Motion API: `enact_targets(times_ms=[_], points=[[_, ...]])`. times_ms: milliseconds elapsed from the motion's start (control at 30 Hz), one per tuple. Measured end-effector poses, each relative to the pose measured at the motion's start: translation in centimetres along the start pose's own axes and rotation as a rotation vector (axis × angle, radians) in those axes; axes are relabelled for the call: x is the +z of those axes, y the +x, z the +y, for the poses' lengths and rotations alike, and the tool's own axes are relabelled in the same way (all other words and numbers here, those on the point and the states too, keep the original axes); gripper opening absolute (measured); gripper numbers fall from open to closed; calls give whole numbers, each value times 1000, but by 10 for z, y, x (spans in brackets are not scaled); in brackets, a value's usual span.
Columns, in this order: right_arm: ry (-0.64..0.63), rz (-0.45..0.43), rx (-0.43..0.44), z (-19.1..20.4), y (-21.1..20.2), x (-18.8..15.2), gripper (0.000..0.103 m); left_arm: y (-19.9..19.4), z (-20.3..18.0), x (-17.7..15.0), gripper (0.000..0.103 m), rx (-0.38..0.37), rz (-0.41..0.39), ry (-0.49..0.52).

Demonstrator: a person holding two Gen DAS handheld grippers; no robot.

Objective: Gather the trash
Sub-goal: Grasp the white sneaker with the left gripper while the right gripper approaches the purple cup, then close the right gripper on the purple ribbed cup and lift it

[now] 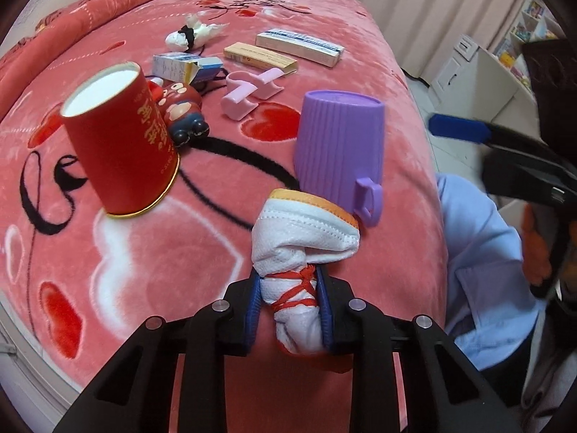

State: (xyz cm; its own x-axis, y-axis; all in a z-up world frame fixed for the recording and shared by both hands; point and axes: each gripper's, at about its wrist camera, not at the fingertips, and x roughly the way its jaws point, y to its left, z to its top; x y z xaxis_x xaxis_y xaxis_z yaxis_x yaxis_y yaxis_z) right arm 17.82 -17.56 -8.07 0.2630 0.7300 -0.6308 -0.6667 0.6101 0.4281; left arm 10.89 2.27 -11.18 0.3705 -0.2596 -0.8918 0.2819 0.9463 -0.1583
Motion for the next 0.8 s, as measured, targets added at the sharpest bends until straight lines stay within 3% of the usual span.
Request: enact_targets(times_ms=[300,433,533,633,733,800], points=[[-79,71,-36,-7,36,21,98,-15,10,4,29,-8,-53,-22],[-77,102,-20,-12,52,25,93,-7,14,10,29,-6,-68,-44],[-84,123,-16,-15,61,27,79,-4,15,12,29,-22,-61,-41],[-59,154,-2,-22,71,26,77,3,19,15,29,-31,-51,-46],[-49,175,11,-26,78,23,65,8,23,18,29,-44,-46,-53],[-51,172,12,-26,79,22,65,10,24,18,29,-52,-44,-54]])
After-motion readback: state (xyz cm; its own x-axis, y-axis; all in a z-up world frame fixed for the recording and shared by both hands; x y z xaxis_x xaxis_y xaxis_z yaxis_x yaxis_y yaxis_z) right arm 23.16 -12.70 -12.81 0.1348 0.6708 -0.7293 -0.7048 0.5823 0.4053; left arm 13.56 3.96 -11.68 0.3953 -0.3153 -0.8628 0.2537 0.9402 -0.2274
